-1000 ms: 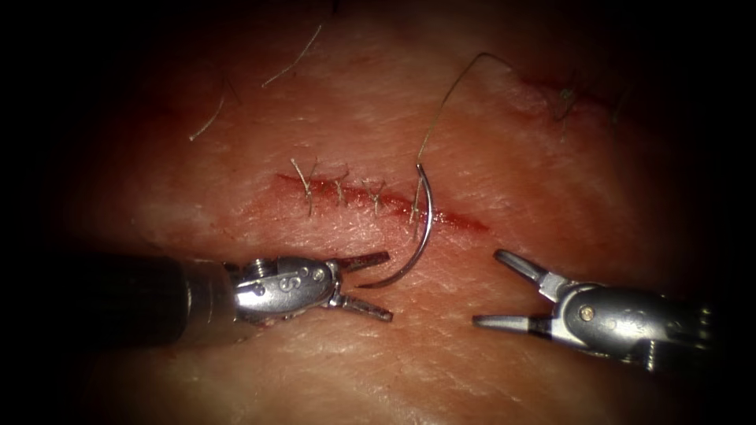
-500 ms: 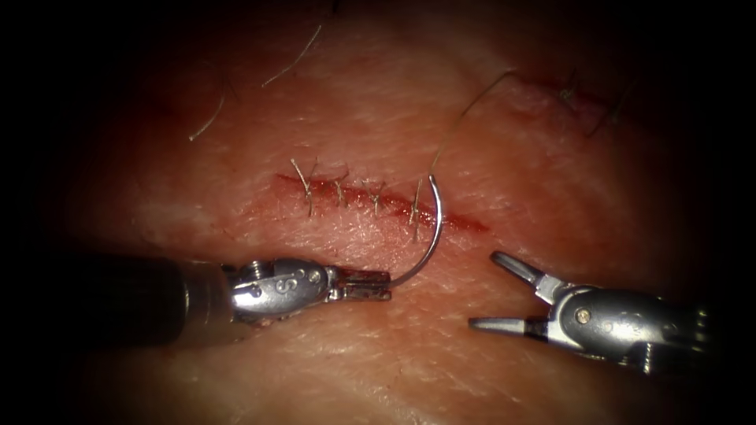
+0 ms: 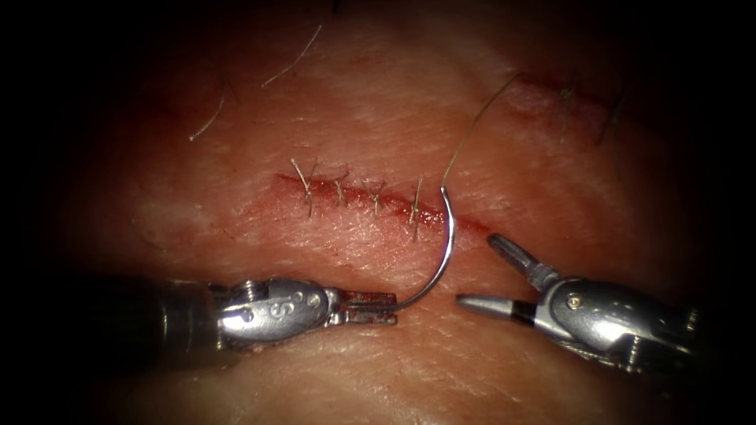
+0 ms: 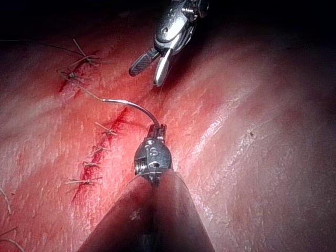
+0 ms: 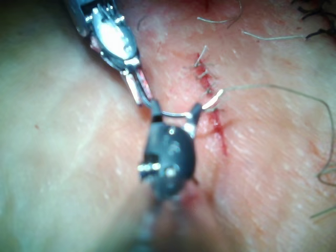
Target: Wound Closure
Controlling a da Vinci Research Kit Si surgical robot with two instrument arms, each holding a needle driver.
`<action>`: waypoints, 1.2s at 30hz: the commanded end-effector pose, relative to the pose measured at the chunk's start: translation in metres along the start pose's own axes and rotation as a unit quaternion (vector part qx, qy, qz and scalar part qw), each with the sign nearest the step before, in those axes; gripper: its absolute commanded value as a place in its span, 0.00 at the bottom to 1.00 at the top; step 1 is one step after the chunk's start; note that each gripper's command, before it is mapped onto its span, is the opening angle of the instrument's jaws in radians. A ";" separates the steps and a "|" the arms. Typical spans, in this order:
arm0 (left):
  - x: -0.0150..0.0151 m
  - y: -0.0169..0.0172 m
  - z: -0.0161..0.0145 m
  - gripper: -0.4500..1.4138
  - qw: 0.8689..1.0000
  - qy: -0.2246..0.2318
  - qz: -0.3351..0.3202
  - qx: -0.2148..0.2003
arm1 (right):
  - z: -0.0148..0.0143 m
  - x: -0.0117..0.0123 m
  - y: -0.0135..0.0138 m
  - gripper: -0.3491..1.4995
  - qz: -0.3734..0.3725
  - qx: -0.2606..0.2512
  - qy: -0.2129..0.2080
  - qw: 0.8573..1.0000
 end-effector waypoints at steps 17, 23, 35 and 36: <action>0.0002 0.0008 0.0002 0.00 0.985 -0.007 0.172 0.031 | 0.0015 0.0025 0.0010 0.75 0.126 -0.009 -0.035 0.991; 0.0005 0.0013 0.0001 0.00 0.981 -0.004 0.190 0.035 | 0.0031 0.0027 0.0007 0.74 0.127 -0.006 -0.037 0.991; 0.0018 0.0023 -0.0002 0.00 0.977 -0.003 0.209 0.041 | 0.0058 0.0017 0.0009 0.46 0.142 -0.010 -0.047 0.989; 0.0018 0.0024 -0.0002 0.00 0.977 -0.003 0.211 0.041 | 0.0056 0.0017 0.0009 0.09 0.142 -0.004 -0.049 0.989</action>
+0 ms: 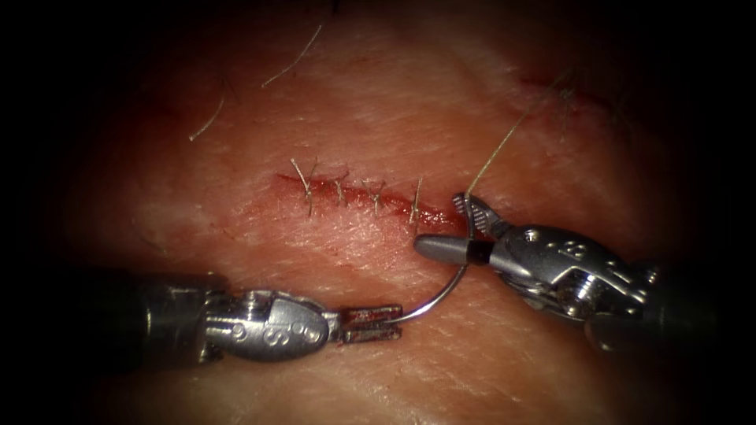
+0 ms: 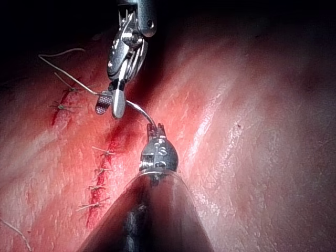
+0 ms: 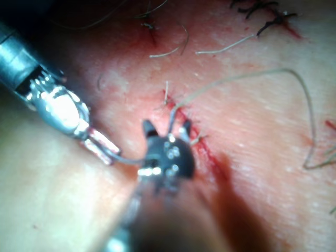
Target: Wound Closure
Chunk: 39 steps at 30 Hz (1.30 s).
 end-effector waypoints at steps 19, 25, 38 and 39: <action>0.0040 -0.0046 -0.0040 0.83 0.937 0.034 -0.337 -0.079 | -0.0010 0.0020 -0.0011 0.00 -0.164 0.044 0.074 0.983; 0.0022 -0.0082 -0.0038 0.80 0.901 0.032 -0.428 -0.071 | -0.0009 0.0037 -0.0020 0.00 -0.254 0.100 0.113 0.955; -0.0032 -0.0110 -0.0029 0.72 0.811 0.036 -0.583 -0.038 | -0.0019 0.0074 -0.0029 0.00 -0.396 0.159 0.183 0.886; -0.0033 -0.0109 -0.0028 0.71 0.809 0.040 -0.585 -0.042 | -0.0018 0.0074 -0.0029 0.00 -0.406 0.161 0.188 0.879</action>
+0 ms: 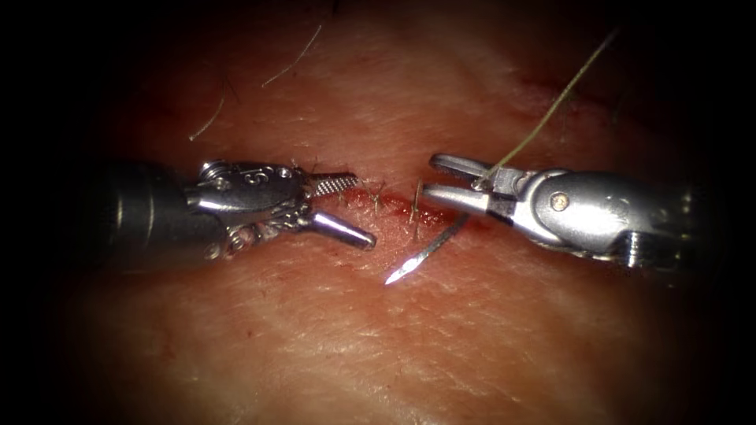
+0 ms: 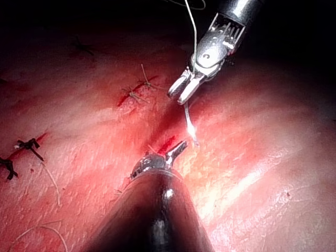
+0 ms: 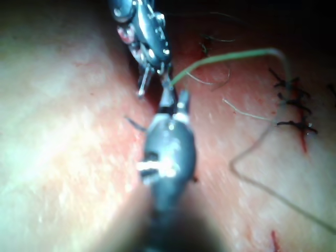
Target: Wound Closure
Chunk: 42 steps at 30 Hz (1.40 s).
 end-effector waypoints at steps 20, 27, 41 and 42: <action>-0.0006 0.0012 0.0029 0.70 0.997 -0.013 -0.017 -0.073 | 0.0038 -0.0006 -0.0018 0.00 -0.079 0.041 0.044 0.995; -0.0015 0.0005 0.0035 0.69 0.997 -0.015 -0.010 -0.078 | 0.0042 0.0000 -0.0024 0.00 -0.080 0.047 0.052 0.994; -0.0018 0.0011 0.0033 0.00 0.990 -0.076 0.004 -0.119 | 0.0052 -0.0004 -0.0040 0.00 -0.092 0.084 0.064 0.990; -0.0017 0.0013 0.0033 0.00 0.989 -0.078 0.001 -0.123 | 0.0052 -0.0004 -0.0039 0.00 -0.092 0.084 0.064 0.990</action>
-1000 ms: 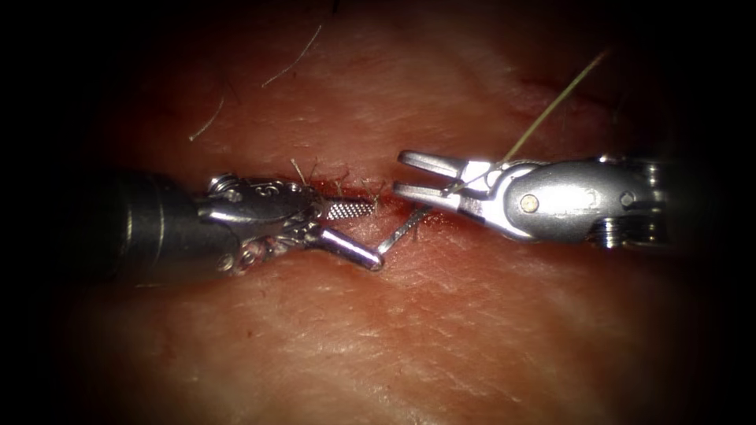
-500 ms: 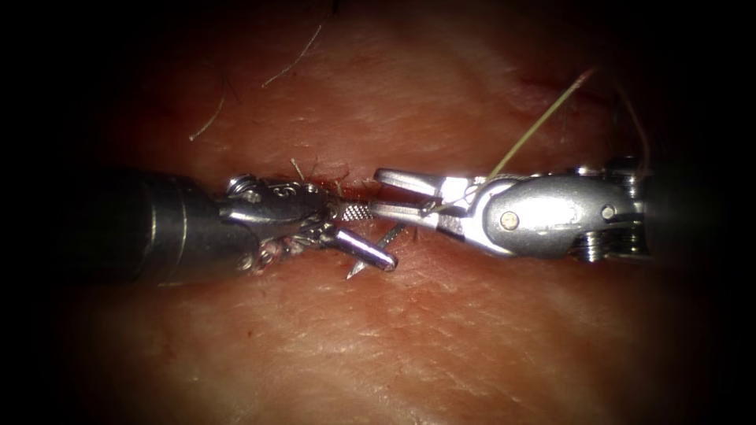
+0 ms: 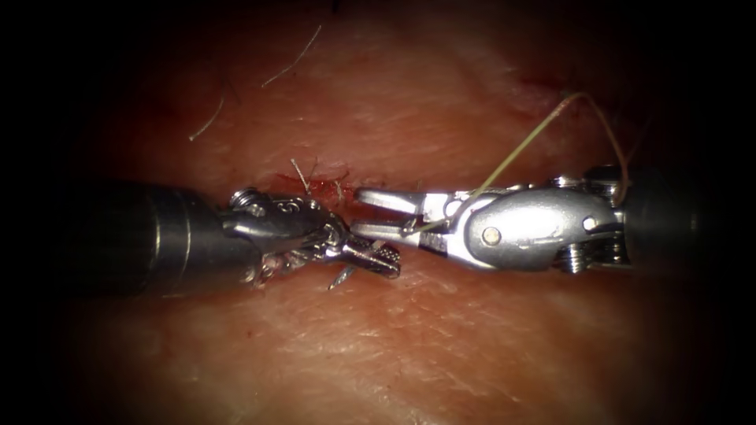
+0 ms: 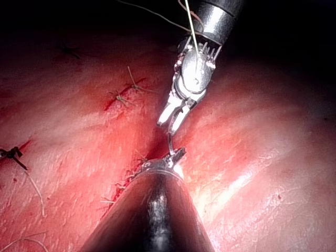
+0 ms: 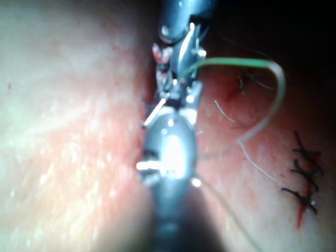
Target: Wound Closure
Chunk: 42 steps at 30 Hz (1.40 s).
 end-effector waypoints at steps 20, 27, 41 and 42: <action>0.0000 0.0001 0.0000 0.00 0.995 0.067 -0.071 -0.029 | -0.0002 0.0006 0.0003 0.86 0.215 -0.174 -0.061 0.959; 0.0000 0.0003 -0.0003 0.00 0.993 0.086 -0.077 -0.038 | -0.0011 -0.0005 -0.0002 0.86 0.236 -0.245 -0.089 0.936; 0.0002 0.0011 0.0001 0.00 0.992 0.088 -0.079 -0.036 | -0.0008 -0.0024 -0.0008 0.87 0.252 -0.302 -0.117 0.912; 0.0002 0.0011 0.0001 0.00 0.992 0.088 -0.079 -0.036 | -0.0008 -0.0024 -0.0008 0.87 0.252 -0.303 -0.118 0.912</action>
